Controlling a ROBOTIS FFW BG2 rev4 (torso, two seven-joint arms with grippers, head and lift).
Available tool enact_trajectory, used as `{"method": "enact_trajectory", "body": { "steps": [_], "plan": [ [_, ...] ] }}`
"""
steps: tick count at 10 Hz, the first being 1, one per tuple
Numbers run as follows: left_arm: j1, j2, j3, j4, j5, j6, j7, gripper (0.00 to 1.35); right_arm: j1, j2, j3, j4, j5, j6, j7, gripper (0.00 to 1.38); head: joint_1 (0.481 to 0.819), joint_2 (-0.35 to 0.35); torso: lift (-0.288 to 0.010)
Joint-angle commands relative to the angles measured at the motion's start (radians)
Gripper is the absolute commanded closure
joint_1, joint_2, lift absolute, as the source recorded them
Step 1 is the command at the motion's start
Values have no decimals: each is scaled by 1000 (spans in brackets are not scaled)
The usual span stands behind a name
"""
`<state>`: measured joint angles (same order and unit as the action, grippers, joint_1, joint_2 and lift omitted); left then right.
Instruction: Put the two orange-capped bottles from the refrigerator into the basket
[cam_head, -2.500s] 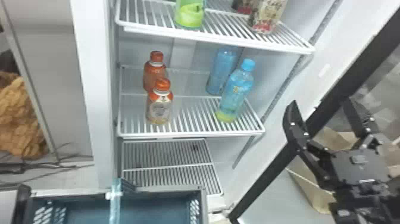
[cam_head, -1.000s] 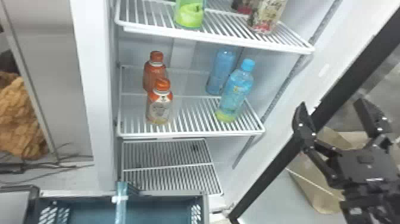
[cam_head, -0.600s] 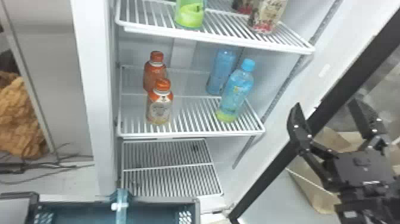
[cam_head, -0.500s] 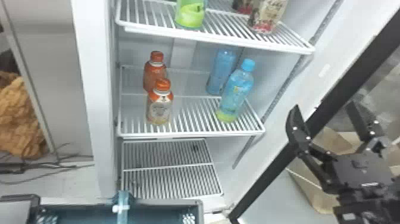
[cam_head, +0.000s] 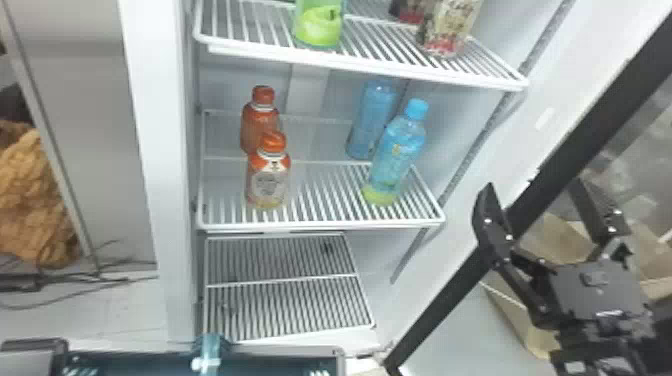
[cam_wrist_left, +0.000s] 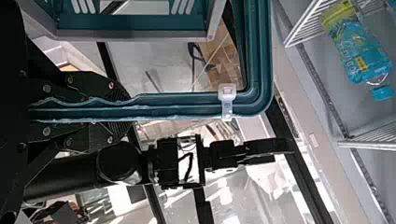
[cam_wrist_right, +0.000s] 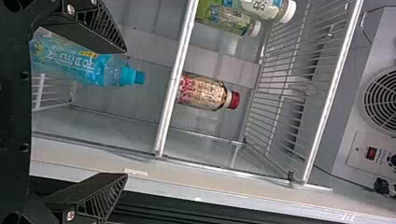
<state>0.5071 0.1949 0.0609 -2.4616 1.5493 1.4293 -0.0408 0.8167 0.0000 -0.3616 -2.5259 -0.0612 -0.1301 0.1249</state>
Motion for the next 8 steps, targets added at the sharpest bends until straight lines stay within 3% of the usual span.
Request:
{"method": "enact_trajectory", "body": {
  "steps": [1, 3, 5, 6, 8],
  "plan": [
    [8, -6, 21, -1, -10, -3, 1, 1144, 18, 1, 21, -3, -21, 2, 1, 107, 695, -350, -288],
    [-11, 6, 21, 4, -38, 9, 1, 1144, 47, 1, 54, 14, -72, 29, 65, 107, 695, -350, -288],
    [18, -14, 57, 4, -78, 9, 1, 1144, 45, 1, 56, 112, -86, 34, 136, 107, 695, -350, -288],
    [11, -11, 55, 8, -94, 9, 1, 1144, 18, 1, 50, 173, -70, 42, 165, 107, 695, -350, -288],
    [-29, -22, 31, 21, -66, 19, 6, 1144, 10, 1, 27, 198, 65, 52, 173, 107, 695, -350, -288]
  ]
}}
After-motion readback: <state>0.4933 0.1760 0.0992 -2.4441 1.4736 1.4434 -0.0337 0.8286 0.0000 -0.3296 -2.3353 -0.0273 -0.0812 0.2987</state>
